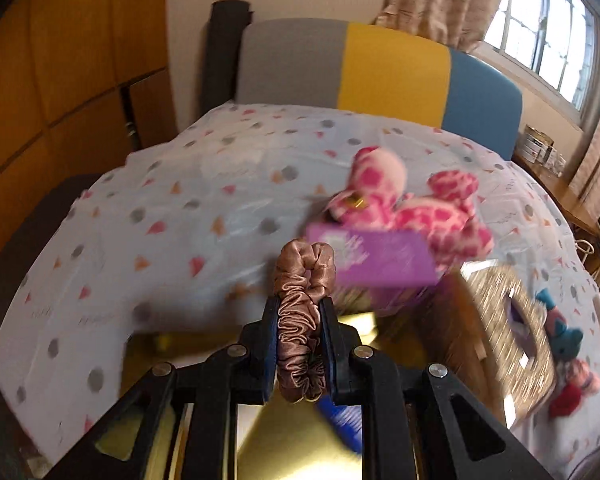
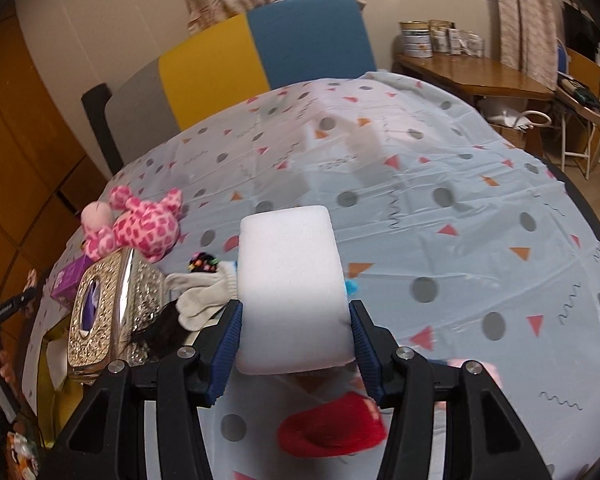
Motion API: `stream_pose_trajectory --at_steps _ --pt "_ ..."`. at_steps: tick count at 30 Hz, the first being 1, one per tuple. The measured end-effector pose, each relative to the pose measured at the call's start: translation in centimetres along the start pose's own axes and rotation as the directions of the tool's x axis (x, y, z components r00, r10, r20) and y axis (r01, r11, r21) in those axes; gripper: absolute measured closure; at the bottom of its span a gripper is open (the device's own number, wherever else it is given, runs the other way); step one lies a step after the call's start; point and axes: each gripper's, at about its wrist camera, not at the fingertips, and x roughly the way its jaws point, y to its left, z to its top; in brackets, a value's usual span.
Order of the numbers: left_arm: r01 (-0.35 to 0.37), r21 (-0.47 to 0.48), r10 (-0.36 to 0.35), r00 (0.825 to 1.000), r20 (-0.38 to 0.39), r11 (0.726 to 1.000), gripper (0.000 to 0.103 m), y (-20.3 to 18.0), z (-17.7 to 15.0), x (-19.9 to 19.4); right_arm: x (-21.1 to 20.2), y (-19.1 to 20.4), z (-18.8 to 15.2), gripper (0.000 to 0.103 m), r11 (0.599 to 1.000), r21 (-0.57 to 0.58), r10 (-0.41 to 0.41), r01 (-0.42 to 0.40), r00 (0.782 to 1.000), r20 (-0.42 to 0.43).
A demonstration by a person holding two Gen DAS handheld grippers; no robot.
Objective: Organize soft objects
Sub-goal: 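Drop the scrunchie into the gold tray with the left gripper while the right carries the sponge, then lower the white sponge into the gold tray beside the Tempo pack and open the right gripper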
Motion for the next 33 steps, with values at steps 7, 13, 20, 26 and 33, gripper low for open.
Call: stream_pose_trajectory --at_steps 7,13,20,26,33 --pt "0.001 -0.013 -0.002 0.999 -0.036 1.000 0.083 4.0 -7.4 -3.3 1.8 1.2 -0.8 0.050 0.999 -0.010 -0.031 0.031 0.998 -0.047" --pt "-0.002 -0.070 -0.005 0.995 -0.095 0.998 0.072 6.4 -13.6 -4.3 3.3 1.7 -1.3 0.050 0.997 0.006 -0.075 0.076 0.994 -0.075" --pt "-0.022 -0.149 0.011 0.997 -0.070 0.989 0.053 8.2 -16.7 -6.0 5.2 3.6 0.6 0.050 0.996 0.041 -0.071 0.074 0.994 -0.085" --pt "-0.042 -0.171 0.034 0.998 -0.050 0.984 0.040 8.9 -17.8 -7.4 6.8 9.4 3.6 0.050 1.000 0.005 -0.015 0.015 0.997 -0.074" --pt "-0.072 -0.202 0.061 0.996 -0.062 0.977 0.029 10.1 -18.6 -8.0 8.5 18.3 5.9 0.050 0.992 -0.120 0.038 -0.046 0.997 -0.065"
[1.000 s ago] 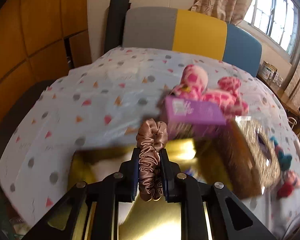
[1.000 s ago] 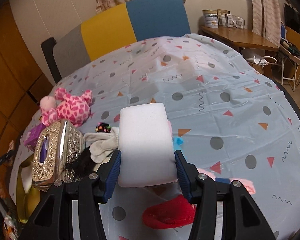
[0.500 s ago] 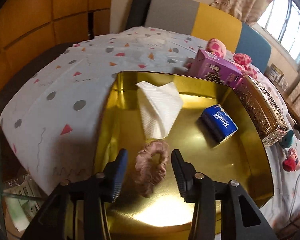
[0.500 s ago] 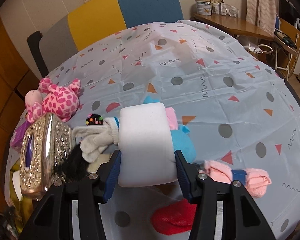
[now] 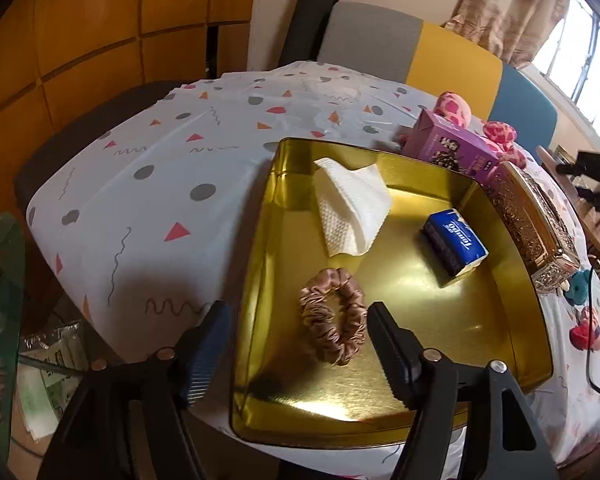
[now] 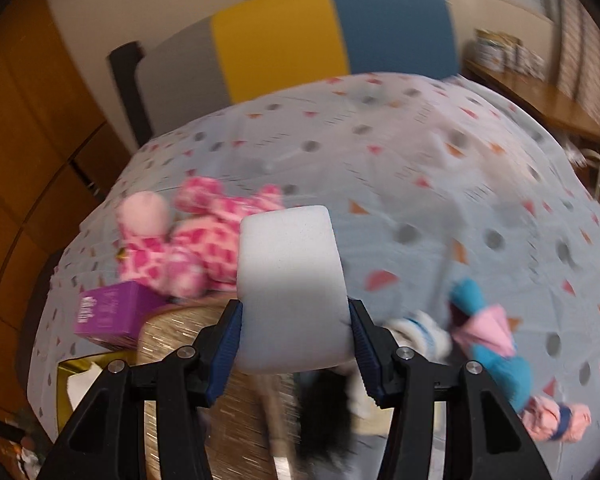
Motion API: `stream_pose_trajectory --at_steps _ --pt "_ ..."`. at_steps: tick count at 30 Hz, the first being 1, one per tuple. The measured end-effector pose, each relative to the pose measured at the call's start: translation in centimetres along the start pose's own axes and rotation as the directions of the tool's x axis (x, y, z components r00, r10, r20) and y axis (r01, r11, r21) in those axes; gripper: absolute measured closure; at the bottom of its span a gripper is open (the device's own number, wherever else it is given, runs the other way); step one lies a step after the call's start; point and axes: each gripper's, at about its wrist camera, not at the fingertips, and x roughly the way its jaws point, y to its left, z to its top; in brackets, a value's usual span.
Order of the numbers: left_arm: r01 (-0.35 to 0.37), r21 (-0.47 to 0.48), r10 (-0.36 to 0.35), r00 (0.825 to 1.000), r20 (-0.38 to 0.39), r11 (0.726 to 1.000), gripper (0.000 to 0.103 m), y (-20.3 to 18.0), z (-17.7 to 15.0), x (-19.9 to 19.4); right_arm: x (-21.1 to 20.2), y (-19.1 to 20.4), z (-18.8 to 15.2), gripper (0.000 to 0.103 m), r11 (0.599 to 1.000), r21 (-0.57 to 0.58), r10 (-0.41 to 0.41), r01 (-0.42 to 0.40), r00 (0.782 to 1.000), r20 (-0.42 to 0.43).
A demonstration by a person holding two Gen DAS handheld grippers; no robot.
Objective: Organize soft objects
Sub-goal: 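Lower the white sponge into the gold tray beside the Tempo pack and open the right gripper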
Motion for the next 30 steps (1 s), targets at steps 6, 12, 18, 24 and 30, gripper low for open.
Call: stream_pose_trajectory --at_steps 6,12,18,24,30 --pt "-0.025 -0.018 0.025 1.000 0.006 1.000 0.024 0.7 -0.2 -0.2 0.8 6.6 0.4 0.050 0.991 -0.123 0.049 -0.049 0.999 -0.006" --pt "-0.039 -0.029 0.039 0.999 0.014 0.999 0.024 1.0 -0.3 -0.7 1.0 11.8 -1.5 0.050 0.959 -0.242 0.139 -0.144 0.990 -0.038" --pt "-0.041 -0.038 0.042 0.999 0.026 0.998 0.024 1.0 -0.4 -1.2 0.6 16.1 -6.1 0.050 0.899 -0.377 0.197 -0.225 0.974 -0.111" --pt "-0.036 -0.030 0.037 0.999 0.037 0.999 0.024 0.6 -0.5 -1.6 1.2 18.6 -11.8 0.050 0.874 -0.425 0.151 -0.234 0.964 -0.221" --pt "-0.028 -0.037 0.030 0.999 0.040 0.999 0.024 0.6 -0.7 -2.0 2.9 21.7 -16.2 0.049 0.849 -0.464 0.113 -0.252 0.945 -0.307"
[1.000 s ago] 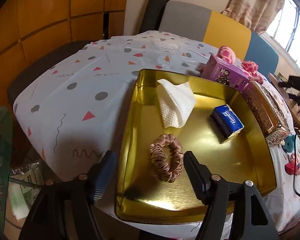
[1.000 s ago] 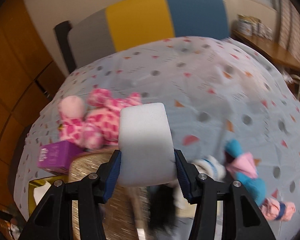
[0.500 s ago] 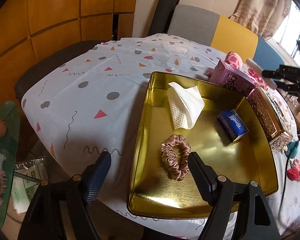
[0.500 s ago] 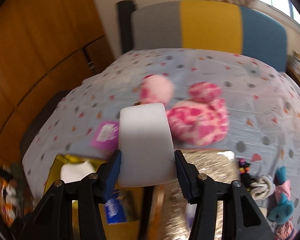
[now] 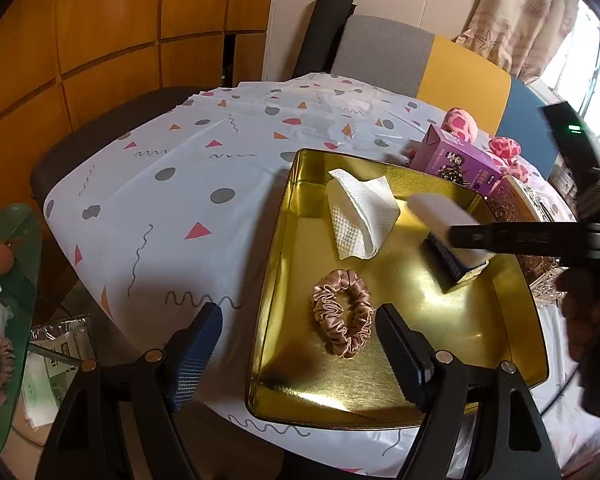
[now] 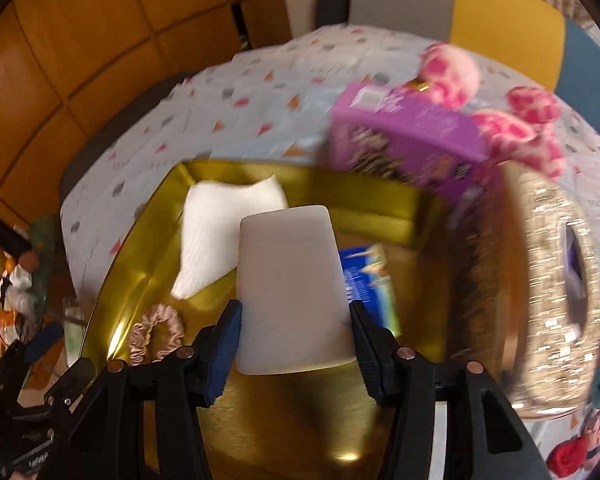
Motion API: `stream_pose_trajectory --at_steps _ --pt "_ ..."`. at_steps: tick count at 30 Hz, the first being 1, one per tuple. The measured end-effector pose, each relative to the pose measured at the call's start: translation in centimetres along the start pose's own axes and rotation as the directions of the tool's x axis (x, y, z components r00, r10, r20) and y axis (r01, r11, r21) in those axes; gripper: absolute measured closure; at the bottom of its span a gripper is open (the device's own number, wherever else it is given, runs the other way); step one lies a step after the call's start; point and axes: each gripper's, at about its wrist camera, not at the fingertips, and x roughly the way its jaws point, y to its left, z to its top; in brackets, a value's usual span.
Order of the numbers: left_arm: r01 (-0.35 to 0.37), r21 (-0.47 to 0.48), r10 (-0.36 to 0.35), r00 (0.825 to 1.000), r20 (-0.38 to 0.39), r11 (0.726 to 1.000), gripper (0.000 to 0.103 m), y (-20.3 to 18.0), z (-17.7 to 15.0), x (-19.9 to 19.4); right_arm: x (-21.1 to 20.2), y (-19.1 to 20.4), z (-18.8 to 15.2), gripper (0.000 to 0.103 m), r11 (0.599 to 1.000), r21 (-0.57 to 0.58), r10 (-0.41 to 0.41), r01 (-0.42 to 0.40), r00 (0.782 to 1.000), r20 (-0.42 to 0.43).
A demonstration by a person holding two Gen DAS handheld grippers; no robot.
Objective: Organize soft objects
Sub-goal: 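Lower the white sponge into the gold tray beside the Tempo pack and open the right gripper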
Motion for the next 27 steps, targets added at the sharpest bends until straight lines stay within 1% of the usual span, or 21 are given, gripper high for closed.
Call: stream_pose_trajectory --at_steps 2,6,8,9,10,13,17,23,27 --pt "-0.004 -0.002 0.004 1.000 -0.001 1.000 0.024 0.1 -0.1 -0.1 1.4 1.0 0.5 0.048 1.000 0.000 -0.014 0.014 1.000 -0.022" --pt "-0.010 -0.008 0.010 1.000 -0.003 1.000 0.024 0.4 -0.3 -0.4 3.4 2.1 1.4 0.043 0.999 0.022 0.033 -0.033 0.999 -0.027" --pt "-0.010 -0.003 0.010 1.000 -0.003 1.000 0.024 0.5 -0.4 -0.5 3.8 2.4 1.6 0.037 0.999 0.030 0.045 -0.044 0.999 -0.025" --pt "-0.011 0.000 0.011 1.000 0.000 1.000 0.024 0.5 -0.4 -0.5 3.7 2.5 1.5 0.030 0.998 0.031 0.053 -0.052 0.998 -0.022" --pt "-0.015 0.002 0.015 1.000 0.002 1.000 0.024 0.5 -0.4 -0.6 3.7 2.5 1.4 0.025 0.998 0.028 0.059 -0.058 0.998 -0.019" --pt "-0.020 0.009 0.020 1.000 0.004 1.000 0.024 0.4 -0.4 -0.6 3.3 2.2 1.0 0.025 0.999 0.023 0.046 -0.045 0.999 -0.012" --pt "-0.028 0.027 0.027 0.999 0.021 0.999 0.024 0.0 -0.3 -1.1 2.3 1.5 0.1 0.025 0.998 0.031 0.049 -0.049 0.999 0.006" --pt "-0.036 0.054 0.034 0.999 0.035 0.998 0.024 -0.7 -0.3 -1.6 -0.5 0.4 -1.6 0.025 0.999 0.018 0.028 -0.029 0.997 0.071" --pt "-0.032 0.071 0.030 0.999 0.037 0.997 0.024 -1.3 -0.3 -1.8 -2.9 -0.6 -3.0 0.025 1.000 -0.012 0.000 0.002 0.993 0.119"
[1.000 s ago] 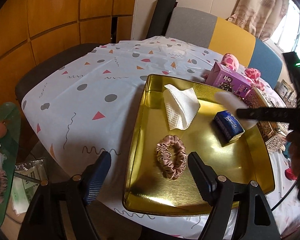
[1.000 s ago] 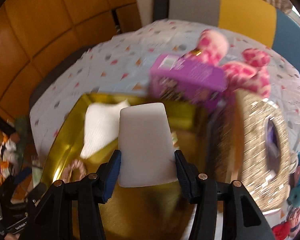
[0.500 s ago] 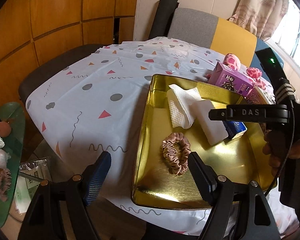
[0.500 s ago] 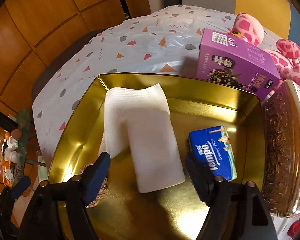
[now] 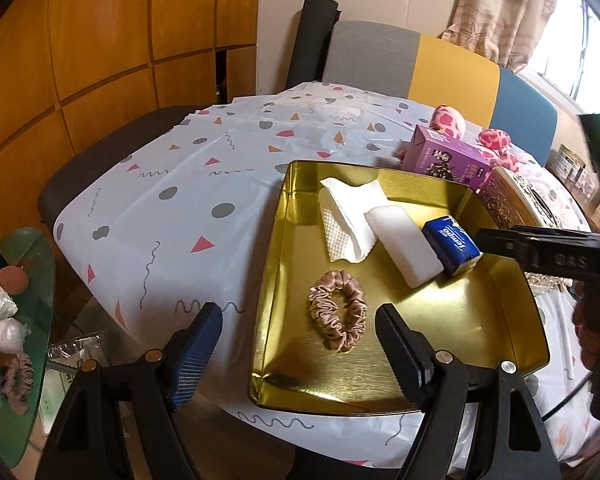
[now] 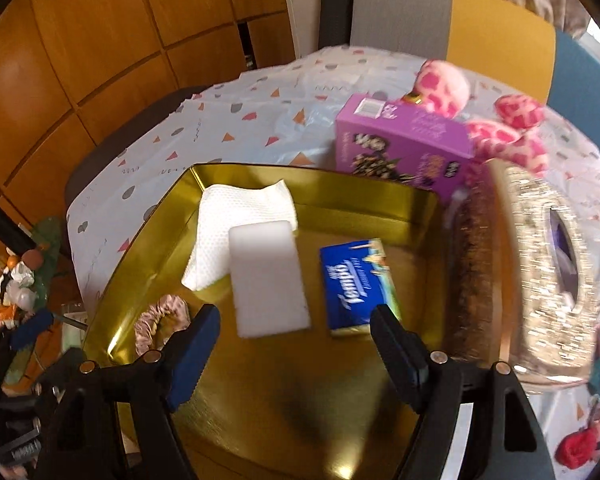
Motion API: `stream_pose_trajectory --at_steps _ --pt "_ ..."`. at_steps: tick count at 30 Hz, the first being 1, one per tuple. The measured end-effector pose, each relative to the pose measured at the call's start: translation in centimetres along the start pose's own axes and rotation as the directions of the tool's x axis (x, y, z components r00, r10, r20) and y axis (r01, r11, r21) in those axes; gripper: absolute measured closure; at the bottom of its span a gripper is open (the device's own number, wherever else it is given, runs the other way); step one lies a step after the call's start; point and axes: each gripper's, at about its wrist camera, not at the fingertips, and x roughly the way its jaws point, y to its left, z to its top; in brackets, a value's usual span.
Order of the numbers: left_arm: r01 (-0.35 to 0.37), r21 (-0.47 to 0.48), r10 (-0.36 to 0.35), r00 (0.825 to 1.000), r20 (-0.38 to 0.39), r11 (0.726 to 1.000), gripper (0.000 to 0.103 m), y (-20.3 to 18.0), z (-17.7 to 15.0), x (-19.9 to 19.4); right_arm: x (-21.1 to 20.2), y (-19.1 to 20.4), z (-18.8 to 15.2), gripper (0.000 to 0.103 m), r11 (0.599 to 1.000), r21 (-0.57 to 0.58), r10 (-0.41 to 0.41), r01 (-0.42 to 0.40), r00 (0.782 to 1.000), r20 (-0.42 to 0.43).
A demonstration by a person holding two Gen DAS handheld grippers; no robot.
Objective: Organize soft objects
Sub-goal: 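Lower the white sponge into the gold tray beside the Tempo pack and open the right gripper, then move both grippers from the tray to the soft items on the table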
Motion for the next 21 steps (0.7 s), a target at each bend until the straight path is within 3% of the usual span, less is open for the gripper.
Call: stream_pose_trajectory --at_steps 8,21 --pt "0.023 0.040 -0.023 1.000 -0.010 0.999 0.024 -1.8 -0.2 -0.2 -3.9 -2.4 -2.0 0.025 0.998 -0.010 -0.057 0.058 0.996 0.073" --pt "0.068 0.136 -0.065 0.997 -0.030 0.988 0.024 -5.9 -0.5 -0.3 -9.2 -10.3 -4.5 0.025 0.980 0.122 -0.174 0.157 0.974 0.144"
